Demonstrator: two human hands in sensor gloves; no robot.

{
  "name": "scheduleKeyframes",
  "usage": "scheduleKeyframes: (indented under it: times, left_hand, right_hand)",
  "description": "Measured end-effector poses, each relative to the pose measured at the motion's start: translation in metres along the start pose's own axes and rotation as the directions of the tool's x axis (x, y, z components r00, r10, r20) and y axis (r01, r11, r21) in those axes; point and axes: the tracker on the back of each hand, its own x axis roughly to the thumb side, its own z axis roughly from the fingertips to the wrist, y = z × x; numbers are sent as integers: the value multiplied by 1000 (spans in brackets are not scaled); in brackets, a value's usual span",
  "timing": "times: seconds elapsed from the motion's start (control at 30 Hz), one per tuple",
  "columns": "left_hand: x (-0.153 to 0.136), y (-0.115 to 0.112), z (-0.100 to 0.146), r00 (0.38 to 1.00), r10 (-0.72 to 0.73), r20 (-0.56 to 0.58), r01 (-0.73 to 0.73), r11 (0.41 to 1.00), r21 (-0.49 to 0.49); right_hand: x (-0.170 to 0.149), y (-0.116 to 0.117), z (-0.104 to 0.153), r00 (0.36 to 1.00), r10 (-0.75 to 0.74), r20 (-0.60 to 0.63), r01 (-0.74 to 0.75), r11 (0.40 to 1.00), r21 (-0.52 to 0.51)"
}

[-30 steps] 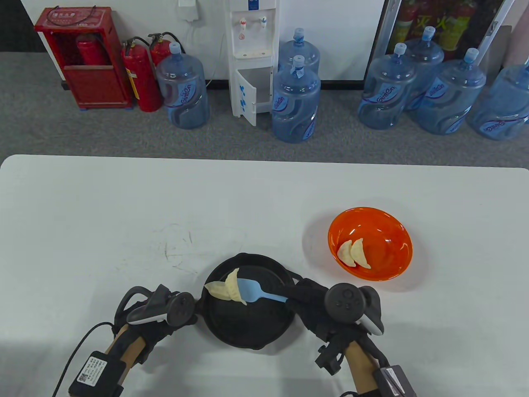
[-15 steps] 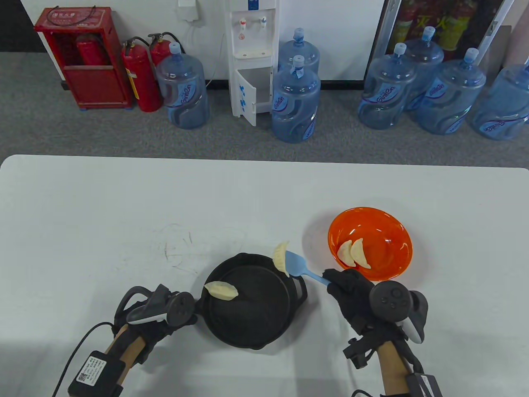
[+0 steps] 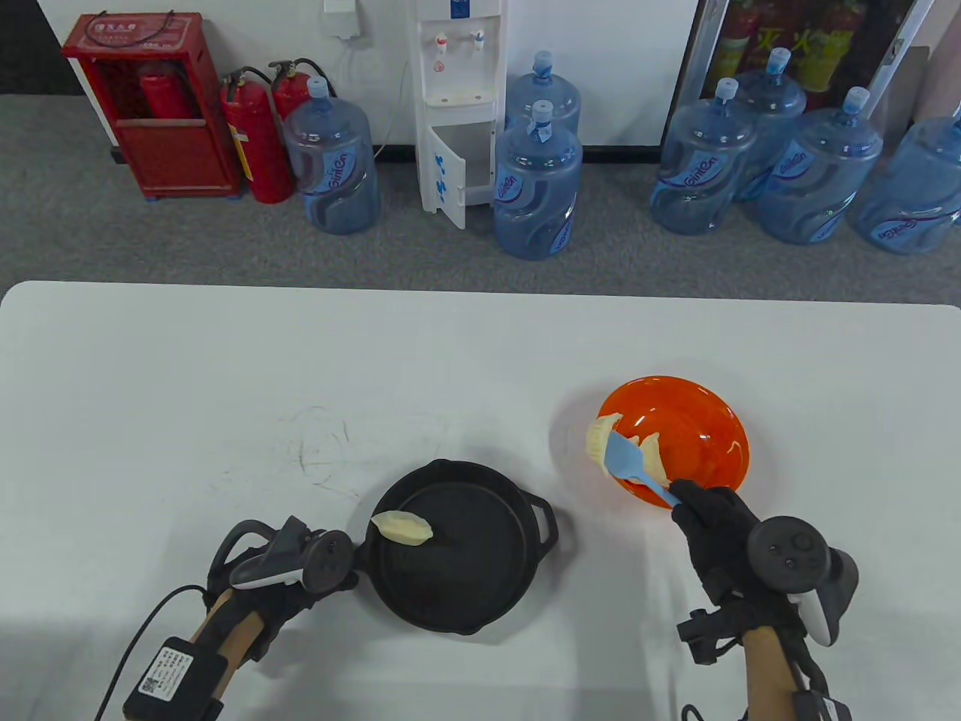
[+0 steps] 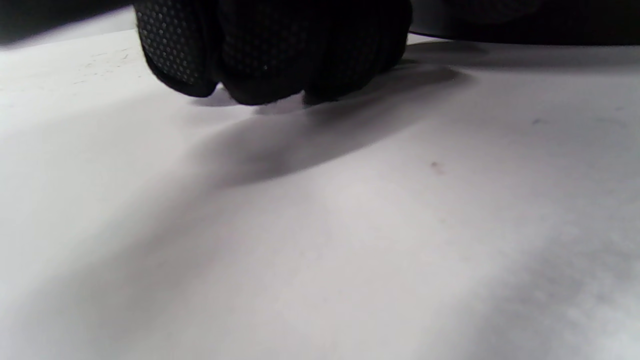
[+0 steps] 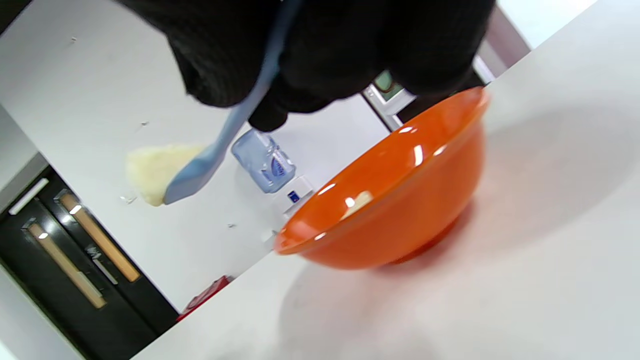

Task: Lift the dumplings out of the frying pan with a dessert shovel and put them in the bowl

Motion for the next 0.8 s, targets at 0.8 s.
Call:
scheduleKeyframes:
  times: [0.8]
  left_hand:
    - [0, 0, 0, 1000, 11, -4, -11, 1000, 0]
  right_hand:
    - [-61, -16, -17, 954, 204, -218, -201, 979, 38]
